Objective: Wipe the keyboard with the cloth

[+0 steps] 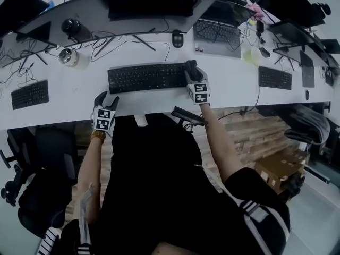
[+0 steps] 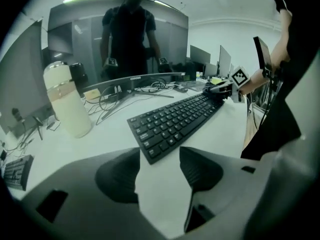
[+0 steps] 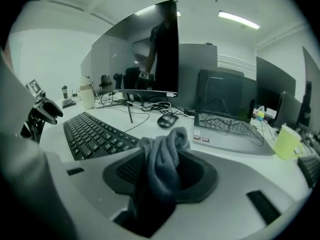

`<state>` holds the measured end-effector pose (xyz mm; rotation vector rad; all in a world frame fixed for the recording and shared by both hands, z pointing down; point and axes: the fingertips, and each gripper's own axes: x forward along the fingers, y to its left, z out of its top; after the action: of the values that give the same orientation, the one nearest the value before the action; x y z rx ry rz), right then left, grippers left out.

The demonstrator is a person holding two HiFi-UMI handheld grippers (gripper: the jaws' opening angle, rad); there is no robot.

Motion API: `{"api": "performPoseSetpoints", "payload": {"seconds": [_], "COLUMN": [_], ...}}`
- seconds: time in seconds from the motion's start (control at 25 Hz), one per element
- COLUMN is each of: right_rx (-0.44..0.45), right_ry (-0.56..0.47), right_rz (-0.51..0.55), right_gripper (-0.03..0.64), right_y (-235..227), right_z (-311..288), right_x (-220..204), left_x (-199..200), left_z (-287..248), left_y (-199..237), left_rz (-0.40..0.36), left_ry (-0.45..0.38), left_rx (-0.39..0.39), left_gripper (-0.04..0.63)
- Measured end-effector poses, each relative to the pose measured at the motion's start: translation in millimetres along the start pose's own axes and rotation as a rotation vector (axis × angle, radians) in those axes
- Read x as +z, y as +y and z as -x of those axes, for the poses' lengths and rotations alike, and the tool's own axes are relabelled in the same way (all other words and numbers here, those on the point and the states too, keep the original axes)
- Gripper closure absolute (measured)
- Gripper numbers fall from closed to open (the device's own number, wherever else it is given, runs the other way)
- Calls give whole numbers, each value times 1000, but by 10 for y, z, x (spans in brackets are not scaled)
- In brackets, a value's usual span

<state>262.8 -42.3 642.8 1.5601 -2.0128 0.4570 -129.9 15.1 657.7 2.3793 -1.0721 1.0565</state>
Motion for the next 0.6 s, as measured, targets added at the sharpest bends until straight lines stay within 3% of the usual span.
{"api": "performPoseSetpoints", "payload": {"seconds": [0.16,0.28,0.44,0.6], "right_rx": [8,18,40,101], "right_ry": [7,-4,-11,-9], "right_rz": [41,31,42,75], "right_gripper": [477,483,488,489], "right_y": [18,58,91,233], "right_z": [-56,-68,-90,-120], "right_x": [49,38,65,93], "left_x": [-169,-180,-47,-118], "left_z": [-118,-175,-252,-293], "left_y": [52,9,57,111], "left_rz": [39,61,65,87], "left_ry": [52,44,10,35], "left_rx": [-11,-28,14,41], "left_gripper": [337,327,327,325]}}
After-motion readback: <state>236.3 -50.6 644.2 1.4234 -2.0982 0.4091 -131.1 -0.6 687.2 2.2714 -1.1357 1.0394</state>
